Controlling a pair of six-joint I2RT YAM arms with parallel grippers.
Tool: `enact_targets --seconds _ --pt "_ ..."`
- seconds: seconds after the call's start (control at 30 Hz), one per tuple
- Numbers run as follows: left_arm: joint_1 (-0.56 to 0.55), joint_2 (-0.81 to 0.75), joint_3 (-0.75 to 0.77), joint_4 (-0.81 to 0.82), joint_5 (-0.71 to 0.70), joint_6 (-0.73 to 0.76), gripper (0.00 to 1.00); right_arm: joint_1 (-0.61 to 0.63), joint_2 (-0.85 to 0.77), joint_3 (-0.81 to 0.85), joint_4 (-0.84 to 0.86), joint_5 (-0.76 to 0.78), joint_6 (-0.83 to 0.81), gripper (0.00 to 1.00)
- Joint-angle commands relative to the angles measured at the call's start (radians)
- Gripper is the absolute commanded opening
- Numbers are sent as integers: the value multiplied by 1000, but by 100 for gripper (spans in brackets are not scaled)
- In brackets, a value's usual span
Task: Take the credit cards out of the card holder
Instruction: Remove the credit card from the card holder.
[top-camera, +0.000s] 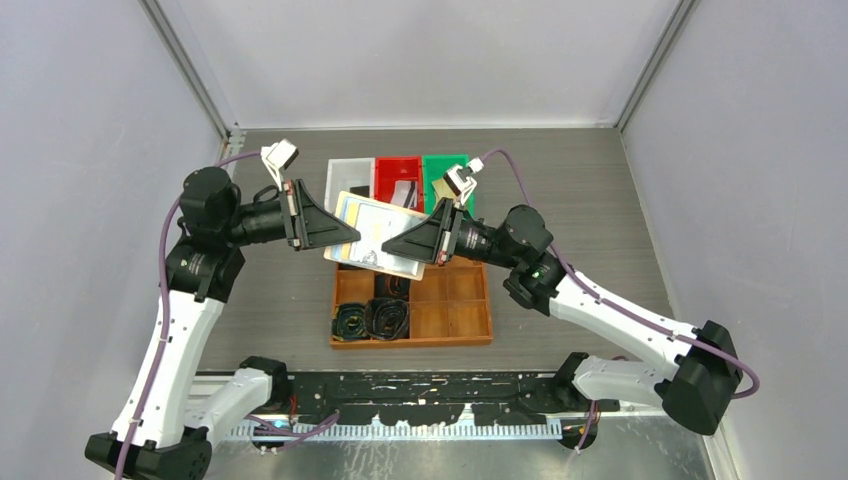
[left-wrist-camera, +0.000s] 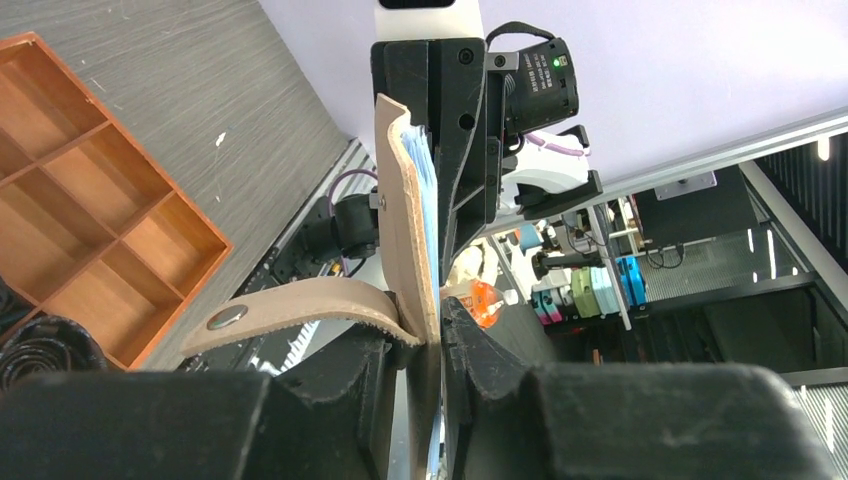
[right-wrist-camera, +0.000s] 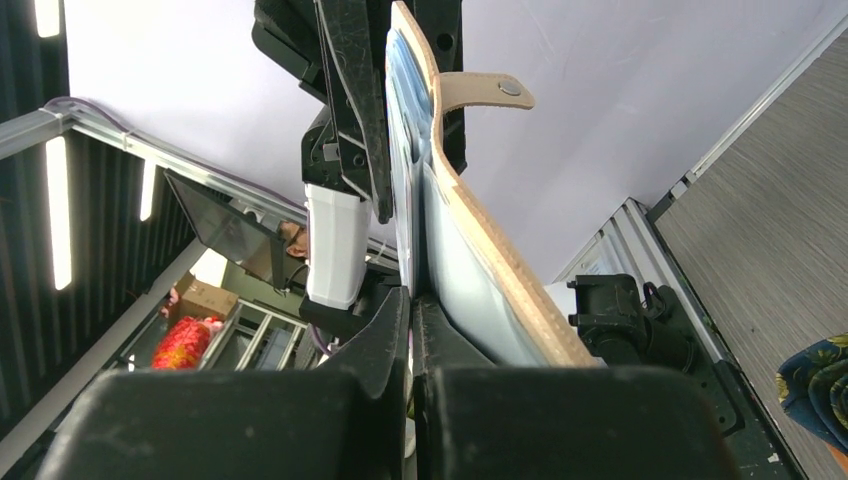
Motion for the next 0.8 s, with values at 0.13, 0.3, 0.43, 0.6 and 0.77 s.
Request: enact_targets --seconds 0.13,0.3,0.43,0.6,0.77 --pt "10 -25 3 99 29 -35 11 0 -42 -6 10 21 -27 3" --pt "10 -31 -6 112 23 -35 0 0 -30 -10 36 31 -4 18" --pt "9 -32 -6 116 29 -31 0 0 -11 5 64 48 15 31" --pt "10 -34 -4 110 28 -26 0 0 20 30 129 48 44 28" --pt "11 -30 6 102 28 -24 0 0 16 4 192 51 69 12"
